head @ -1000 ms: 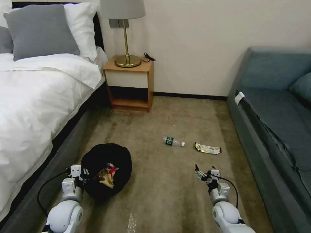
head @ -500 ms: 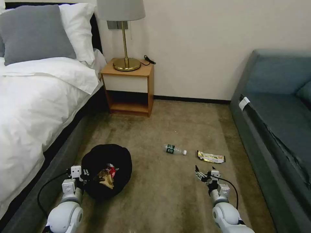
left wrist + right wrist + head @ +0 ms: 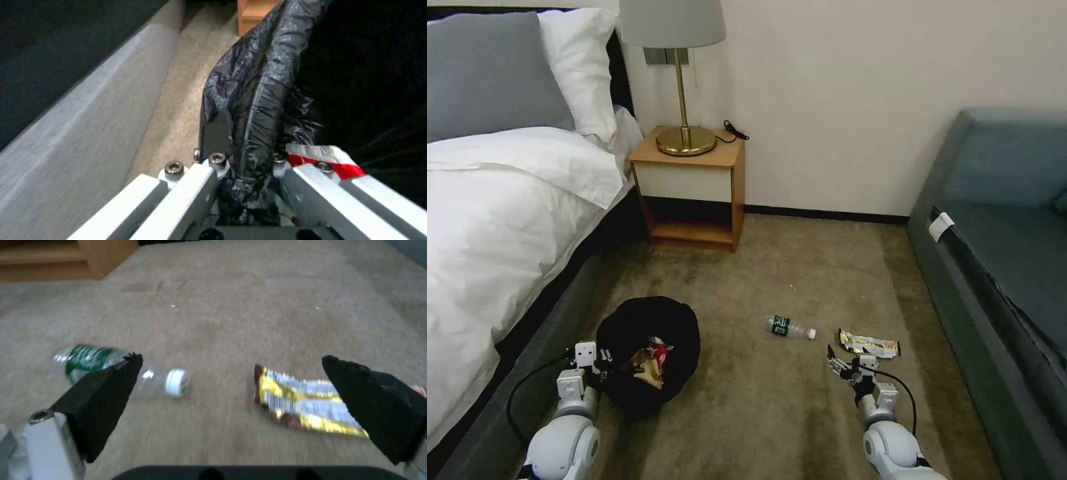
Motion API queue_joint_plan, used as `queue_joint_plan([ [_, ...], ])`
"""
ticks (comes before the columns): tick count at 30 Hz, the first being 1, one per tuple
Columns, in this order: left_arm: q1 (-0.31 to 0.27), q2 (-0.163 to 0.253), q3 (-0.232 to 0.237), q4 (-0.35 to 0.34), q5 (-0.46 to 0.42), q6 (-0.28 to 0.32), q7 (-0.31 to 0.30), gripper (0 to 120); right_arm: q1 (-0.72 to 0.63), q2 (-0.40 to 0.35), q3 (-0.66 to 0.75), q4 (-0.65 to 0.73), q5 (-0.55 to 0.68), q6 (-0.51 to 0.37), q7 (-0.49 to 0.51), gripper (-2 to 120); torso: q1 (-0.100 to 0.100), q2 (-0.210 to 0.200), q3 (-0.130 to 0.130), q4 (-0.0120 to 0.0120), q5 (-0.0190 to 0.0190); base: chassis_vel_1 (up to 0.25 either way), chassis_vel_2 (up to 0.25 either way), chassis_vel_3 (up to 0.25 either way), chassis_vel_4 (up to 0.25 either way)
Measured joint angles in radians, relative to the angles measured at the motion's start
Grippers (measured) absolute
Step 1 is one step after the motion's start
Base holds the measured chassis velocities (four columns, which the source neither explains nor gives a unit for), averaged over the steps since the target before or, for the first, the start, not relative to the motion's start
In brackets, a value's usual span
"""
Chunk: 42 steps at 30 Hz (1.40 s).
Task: Pick up the trash bin, then pick up the garbage on the floor and place it into the trash bin.
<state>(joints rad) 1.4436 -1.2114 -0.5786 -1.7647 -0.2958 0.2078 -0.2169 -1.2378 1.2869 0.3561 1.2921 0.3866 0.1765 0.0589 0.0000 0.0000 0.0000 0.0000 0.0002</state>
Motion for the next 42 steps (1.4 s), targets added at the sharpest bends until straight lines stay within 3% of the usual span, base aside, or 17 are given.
queue_joint_plan([
  [17,0.002,-0.001,0.009,0.003,0.008,-0.006,0.002,0,-0.007,0.0,-0.007,-0.005,-0.033,0.02,-0.015,100,0.0,0.0,0.0,-0.0001,-0.0002,-0.168,0.099,0.169,-0.104],
  [29,-0.008,0.014,0.011,0.023,0.008,-0.006,0.005,0,0.049,-0.027,-0.052,-0.01,-0.048,-0.019,-0.014,100,0.0,0.0,0.0,-0.0002,-0.0003,-0.006,0.012,0.009,-0.013],
  [35,-0.019,0.021,0.004,0.026,0.009,-0.003,0.005,0,0.113,-0.087,-0.128,-0.007,-0.043,-0.094,-0.024,100,0.0,0.0,0.0,-0.0001,-0.0002,0.0,0.0,0.0,0.0],
  [42,-0.019,0.012,0.002,0.018,0.036,-0.001,0.005,0,0.182,-0.195,-0.21,0.016,-0.021,-0.204,-0.115,100,0.0,0.0,0.0,-0.0001,-0.0001,0.0,0.0,0.0,0.0],
])
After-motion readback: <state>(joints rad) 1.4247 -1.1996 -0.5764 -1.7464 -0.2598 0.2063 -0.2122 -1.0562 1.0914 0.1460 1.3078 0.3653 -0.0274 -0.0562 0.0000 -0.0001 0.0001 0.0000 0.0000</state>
